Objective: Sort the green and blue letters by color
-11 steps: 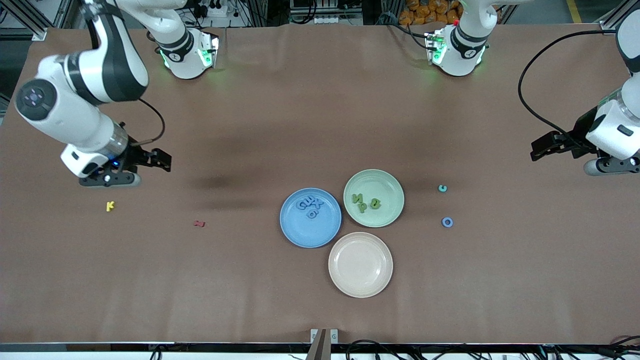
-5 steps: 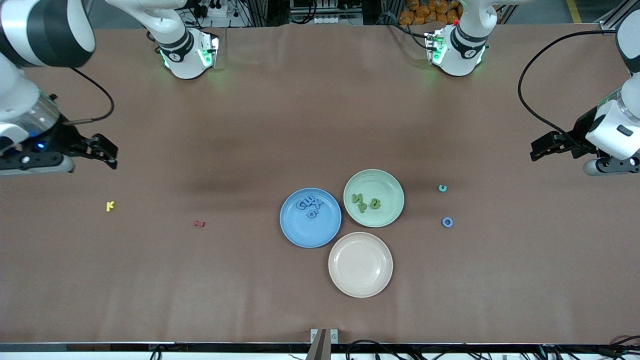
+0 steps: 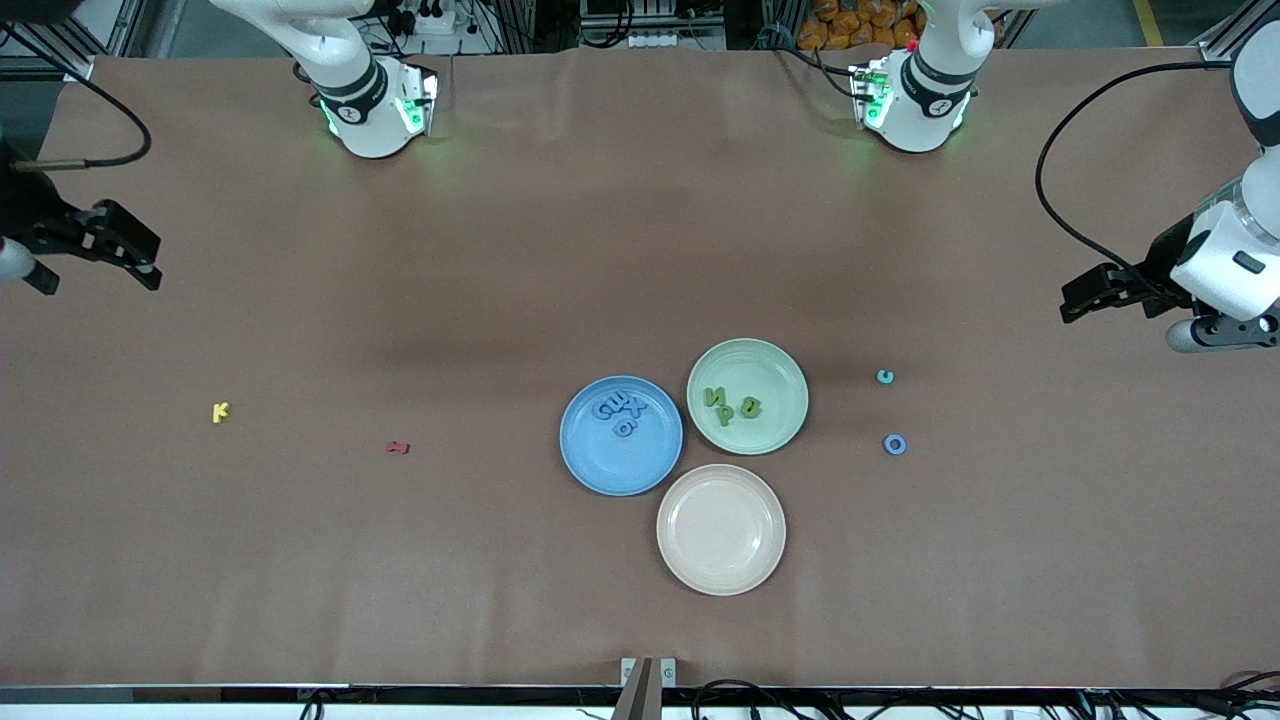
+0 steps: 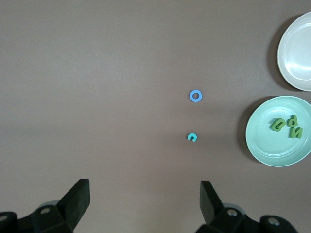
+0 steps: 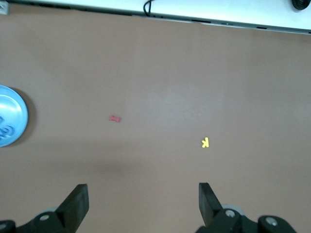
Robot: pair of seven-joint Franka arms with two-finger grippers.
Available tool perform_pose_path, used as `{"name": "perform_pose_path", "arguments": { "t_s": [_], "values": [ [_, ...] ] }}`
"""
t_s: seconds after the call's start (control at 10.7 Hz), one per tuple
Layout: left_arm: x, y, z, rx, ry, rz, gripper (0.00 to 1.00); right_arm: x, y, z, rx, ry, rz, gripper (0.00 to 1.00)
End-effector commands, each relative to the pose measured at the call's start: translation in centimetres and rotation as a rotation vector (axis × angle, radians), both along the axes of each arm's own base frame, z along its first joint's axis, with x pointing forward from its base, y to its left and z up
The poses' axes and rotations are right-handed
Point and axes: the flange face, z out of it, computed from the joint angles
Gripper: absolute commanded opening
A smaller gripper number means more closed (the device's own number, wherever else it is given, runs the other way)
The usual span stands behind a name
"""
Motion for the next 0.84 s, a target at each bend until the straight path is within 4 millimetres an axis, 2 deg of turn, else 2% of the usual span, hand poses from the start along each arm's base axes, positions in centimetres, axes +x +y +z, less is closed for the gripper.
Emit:
{"name": "perform_pose_path", "arguments": {
  "t_s": [0.0,0.19,0.28,0.38,0.56,0.75],
  "values": [
    [0.0,0.1,0.4,-0.012,-0.012,-0.023,1.0,-0.1,-1.5,1.5,0.081,-0.013,-0.032,1.0],
    [0.0,0.2,0.4,-0.012,-0.012,-0.02,1.0,-0.3,-2.5,1.7,0.085,-0.004,-0.056,1.0],
    [0.0,0.1,0.4,-0.012,-0.014,-0.023,1.0,-0.9,-2.9,1.1,0.089,0.054,-0.077,1.0],
    [0.1,-0.1,0.4,-0.012,-0.014,-0.026,1.0,-1.3,-2.8,0.7,0.09,0.101,-0.079,1.0],
    [0.1,0.0,0.3,-0.012,-0.012,-0.025,1.0,-1.4,-2.7,1.4,0.087,0.092,-0.074,1.0],
    [0.1,0.2,0.5,-0.012,-0.015,-0.022,1.0,-1.3,-2.3,1.2,0.081,0.095,-0.067,1.0]
  ]
}}
